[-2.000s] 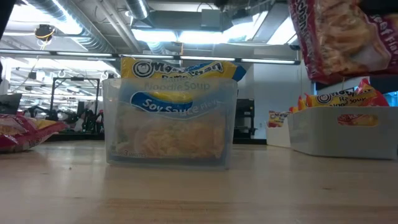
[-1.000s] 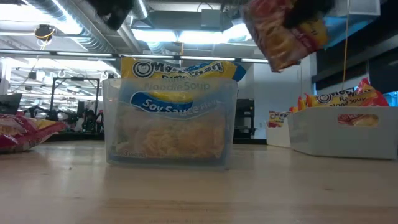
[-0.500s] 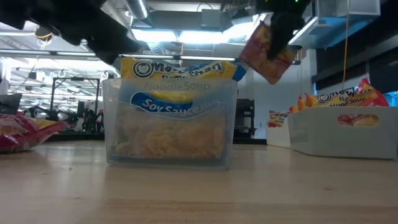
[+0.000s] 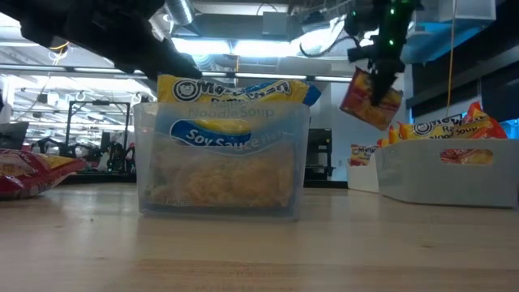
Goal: Sort Maruchan noodles
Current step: Put the bottom right red noodle pack into the white bin
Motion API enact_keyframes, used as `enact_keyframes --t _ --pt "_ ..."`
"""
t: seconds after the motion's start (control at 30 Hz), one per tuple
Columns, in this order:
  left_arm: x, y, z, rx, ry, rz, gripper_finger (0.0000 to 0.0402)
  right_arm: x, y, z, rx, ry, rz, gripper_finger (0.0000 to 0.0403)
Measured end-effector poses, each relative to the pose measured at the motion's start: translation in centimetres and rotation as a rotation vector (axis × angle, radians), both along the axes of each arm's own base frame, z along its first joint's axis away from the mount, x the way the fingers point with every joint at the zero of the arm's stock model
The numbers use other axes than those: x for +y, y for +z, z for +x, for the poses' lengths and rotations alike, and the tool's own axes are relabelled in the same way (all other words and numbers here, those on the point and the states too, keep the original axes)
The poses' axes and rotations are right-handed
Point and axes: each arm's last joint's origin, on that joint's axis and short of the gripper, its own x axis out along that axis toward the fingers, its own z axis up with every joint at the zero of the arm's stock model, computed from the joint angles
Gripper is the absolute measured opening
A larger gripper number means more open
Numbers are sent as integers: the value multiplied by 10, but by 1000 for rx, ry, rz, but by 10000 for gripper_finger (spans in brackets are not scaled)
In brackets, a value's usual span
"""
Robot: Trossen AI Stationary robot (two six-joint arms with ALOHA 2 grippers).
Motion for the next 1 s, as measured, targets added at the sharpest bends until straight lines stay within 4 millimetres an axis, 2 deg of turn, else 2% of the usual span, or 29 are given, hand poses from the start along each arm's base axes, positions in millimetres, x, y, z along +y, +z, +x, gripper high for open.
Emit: enact_keyframes --t 0.3,0.53,0.83,1.0 --pt "8 0 2 -1 46 -30 169 -28 -41 -22 140 -13 87 93" --pt "8 0 2 -4 54 -53 169 -44 -76 -10 243 64 137 94" --pt "8 0 2 -5 61 -76 169 -61 -120 2 365 46 219 94" --pt "8 0 2 -5 61 -76 169 -66 -136 6 384 30 242 94"
